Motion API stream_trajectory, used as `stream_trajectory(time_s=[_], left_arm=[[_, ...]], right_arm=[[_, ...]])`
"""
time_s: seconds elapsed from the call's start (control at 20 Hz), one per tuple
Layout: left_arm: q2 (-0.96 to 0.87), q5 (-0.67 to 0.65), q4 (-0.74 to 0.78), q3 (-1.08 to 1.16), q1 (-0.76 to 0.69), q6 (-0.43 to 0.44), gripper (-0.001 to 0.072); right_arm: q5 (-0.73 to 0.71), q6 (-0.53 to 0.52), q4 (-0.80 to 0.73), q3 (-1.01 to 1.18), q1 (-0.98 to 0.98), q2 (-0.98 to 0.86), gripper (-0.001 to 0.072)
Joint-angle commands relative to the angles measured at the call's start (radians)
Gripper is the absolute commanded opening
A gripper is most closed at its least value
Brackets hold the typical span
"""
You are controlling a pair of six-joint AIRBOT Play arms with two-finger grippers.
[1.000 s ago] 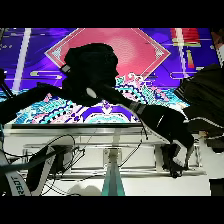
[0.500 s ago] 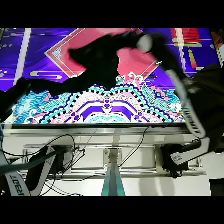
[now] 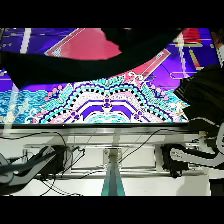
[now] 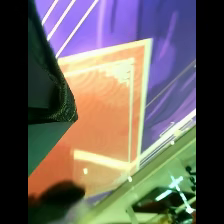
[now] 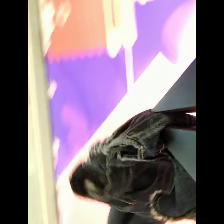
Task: Fold the clothes and pants, and hang the long-sleeved shirts on hangers.
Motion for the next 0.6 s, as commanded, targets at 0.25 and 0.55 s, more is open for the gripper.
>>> stream_trajectory(time_s=[0.25,0.55], left_arm=[[-0.099,-0.327,0.605,0.131,0.087,-0.053,0.0028],[-0.192,-0.515,0.924,0.016,0.09,-0.03,0.0028]], right_arm=[[0.313,-0.073,-0.025,-0.25,-0.151,0.103,0.0015],[0.396,-0.095,-0.016,-0.753,-0.153,0.388,0.0016]])
